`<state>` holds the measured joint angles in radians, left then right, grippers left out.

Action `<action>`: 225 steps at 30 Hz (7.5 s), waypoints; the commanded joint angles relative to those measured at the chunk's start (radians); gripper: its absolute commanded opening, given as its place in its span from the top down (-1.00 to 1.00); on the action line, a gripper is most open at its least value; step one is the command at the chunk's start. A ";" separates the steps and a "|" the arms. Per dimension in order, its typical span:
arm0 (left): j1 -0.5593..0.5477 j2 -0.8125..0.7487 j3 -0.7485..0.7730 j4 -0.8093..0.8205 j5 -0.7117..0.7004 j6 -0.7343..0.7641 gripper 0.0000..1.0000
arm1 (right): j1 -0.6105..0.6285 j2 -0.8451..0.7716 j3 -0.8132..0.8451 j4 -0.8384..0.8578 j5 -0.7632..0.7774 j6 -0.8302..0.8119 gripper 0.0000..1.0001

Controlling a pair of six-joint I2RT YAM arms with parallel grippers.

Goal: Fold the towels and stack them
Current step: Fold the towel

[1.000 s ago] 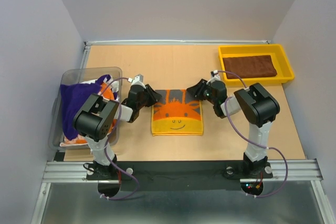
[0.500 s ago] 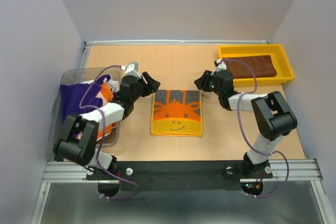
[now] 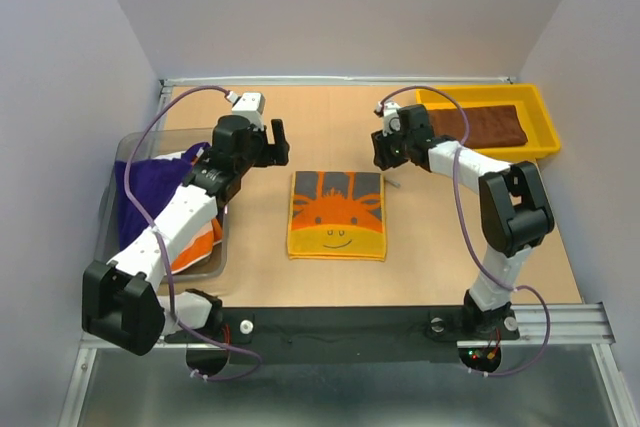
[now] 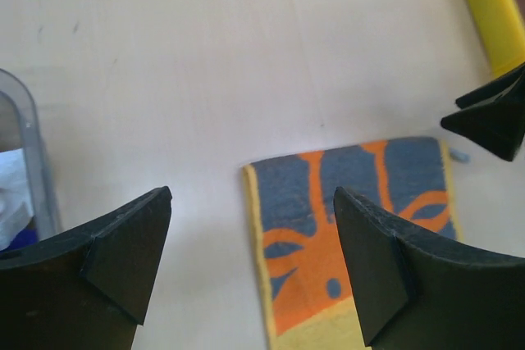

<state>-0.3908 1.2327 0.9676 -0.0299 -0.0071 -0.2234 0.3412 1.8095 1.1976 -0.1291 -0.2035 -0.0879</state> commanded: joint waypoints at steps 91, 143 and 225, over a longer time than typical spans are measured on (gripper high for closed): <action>0.040 0.521 0.223 -0.151 -0.064 0.042 0.23 | 0.007 0.310 0.352 -0.311 -0.077 -0.386 0.99; -0.016 0.901 0.387 -0.329 0.213 0.308 0.31 | 0.018 0.286 0.234 -0.311 -0.028 -0.386 0.99; -0.094 0.053 -0.431 0.070 0.199 -0.332 1.00 | 0.024 -0.191 -0.193 -0.314 -0.148 -0.052 0.99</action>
<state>-0.4801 1.2877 0.5766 0.0296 0.2295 -0.5186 0.3679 1.5932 1.0298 -0.4416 -0.3923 -0.1497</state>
